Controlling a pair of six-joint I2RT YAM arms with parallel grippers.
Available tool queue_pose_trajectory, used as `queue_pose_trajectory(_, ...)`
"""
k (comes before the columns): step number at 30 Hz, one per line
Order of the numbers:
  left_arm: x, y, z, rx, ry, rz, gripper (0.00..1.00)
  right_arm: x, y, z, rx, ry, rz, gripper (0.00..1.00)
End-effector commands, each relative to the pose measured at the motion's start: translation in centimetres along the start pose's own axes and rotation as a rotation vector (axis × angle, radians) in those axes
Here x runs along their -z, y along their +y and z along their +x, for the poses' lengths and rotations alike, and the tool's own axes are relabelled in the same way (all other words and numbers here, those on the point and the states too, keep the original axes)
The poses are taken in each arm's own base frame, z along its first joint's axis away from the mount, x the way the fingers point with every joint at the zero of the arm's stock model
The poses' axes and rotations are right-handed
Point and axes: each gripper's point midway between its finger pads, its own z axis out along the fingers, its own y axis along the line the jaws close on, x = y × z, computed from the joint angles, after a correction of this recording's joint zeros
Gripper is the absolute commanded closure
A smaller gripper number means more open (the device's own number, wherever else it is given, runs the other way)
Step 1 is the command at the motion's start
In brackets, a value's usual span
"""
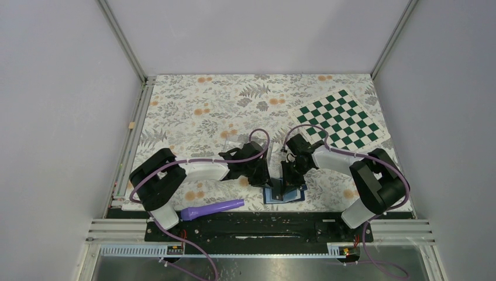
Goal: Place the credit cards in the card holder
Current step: Insert the credit card into the card holder.
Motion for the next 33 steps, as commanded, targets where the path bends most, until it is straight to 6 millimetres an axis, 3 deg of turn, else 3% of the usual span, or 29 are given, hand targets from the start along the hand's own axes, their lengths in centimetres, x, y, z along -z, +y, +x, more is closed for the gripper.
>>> queue_pose_trajectory(1, 0.1, -3.8, -1.1, -0.018, -0.038, 0.151, 0.94, 1.3, 1.3, -0.6, 0.030, -0.067, -0.032, 0.94)
queue_pose_trajectory(6, -0.5, -4.2, -1.3, -0.008, -0.028, 0.162, 1.00, 2.7, 2.4, -1.1, 0.055, -0.113, -0.057, 0.91)
queue_pose_trajectory(9, -0.2, -2.7, -1.5, -0.014, -0.043, 0.066, 1.00, 3.6, 2.6, -1.4, 0.066, -0.138, -0.046, 0.88)
queue_pose_trajectory(16, 3.0, 1.3, -1.3, -0.077, -0.020, -0.233, 1.00, 5.2, 2.5, -1.9, 0.093, -0.197, -0.007, 0.78)
queue_pose_trajectory(20, 4.8, 2.2, -1.8, -0.109, -0.001, -0.364, 1.00, 5.5, 2.5, -2.0, 0.098, -0.203, 0.000, 0.76)
queue_pose_trajectory(25, 4.1, -0.2, -1.9, -0.108, 0.024, -0.294, 0.99, 4.7, 2.0, -1.9, 0.088, -0.182, 0.010, 0.78)
queue_pose_trajectory(30, 2.1, -4.1, -1.5, -0.078, 0.054, -0.093, 0.66, 3.6, 1.2, -1.5, 0.075, -0.159, 0.020, 0.83)
queue_pose_trajectory(33, 1.3, -5.3, -1.1, -0.064, 0.069, -0.016, 0.59, 3.7, 0.9, -1.5, 0.064, -0.167, 0.024, 0.83)
